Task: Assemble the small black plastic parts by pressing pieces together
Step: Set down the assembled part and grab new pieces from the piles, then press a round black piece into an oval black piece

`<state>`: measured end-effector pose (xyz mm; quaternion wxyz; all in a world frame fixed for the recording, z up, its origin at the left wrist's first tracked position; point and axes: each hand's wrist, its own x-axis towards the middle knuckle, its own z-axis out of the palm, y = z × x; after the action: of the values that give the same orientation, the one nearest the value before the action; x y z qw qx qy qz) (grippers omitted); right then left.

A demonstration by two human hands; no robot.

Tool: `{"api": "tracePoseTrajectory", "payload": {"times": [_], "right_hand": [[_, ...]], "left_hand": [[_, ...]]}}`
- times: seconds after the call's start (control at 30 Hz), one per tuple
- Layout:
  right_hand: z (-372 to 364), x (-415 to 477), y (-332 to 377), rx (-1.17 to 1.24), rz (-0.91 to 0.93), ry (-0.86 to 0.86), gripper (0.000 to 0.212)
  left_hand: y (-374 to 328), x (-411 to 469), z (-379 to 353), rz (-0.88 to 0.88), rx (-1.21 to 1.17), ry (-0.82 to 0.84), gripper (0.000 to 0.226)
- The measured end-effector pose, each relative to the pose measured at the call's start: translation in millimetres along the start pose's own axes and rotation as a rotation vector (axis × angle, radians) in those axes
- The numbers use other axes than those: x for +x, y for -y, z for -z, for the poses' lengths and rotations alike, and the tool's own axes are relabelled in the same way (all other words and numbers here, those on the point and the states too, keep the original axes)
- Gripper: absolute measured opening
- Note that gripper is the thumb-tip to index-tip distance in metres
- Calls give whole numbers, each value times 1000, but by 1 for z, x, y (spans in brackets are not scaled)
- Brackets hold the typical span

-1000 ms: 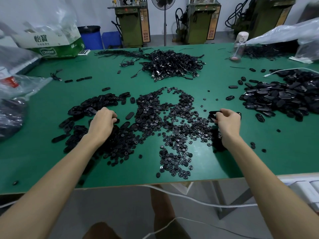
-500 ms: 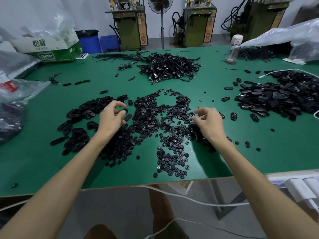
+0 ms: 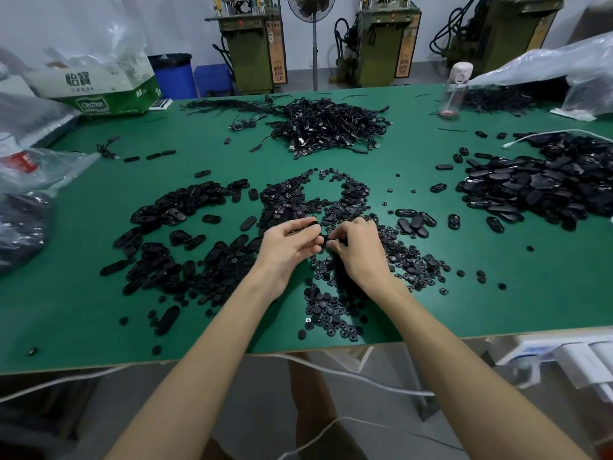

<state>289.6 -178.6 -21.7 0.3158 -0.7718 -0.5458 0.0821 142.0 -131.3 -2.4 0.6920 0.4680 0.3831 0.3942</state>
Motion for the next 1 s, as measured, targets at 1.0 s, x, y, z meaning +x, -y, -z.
{"api": "tracePoseTrajectory", "payload": {"times": [1.0], "right_hand": [[11, -6, -19, 725, -15, -93, 15]], "left_hand": [[33, -3, -15, -281, 425, -86, 24]]}}
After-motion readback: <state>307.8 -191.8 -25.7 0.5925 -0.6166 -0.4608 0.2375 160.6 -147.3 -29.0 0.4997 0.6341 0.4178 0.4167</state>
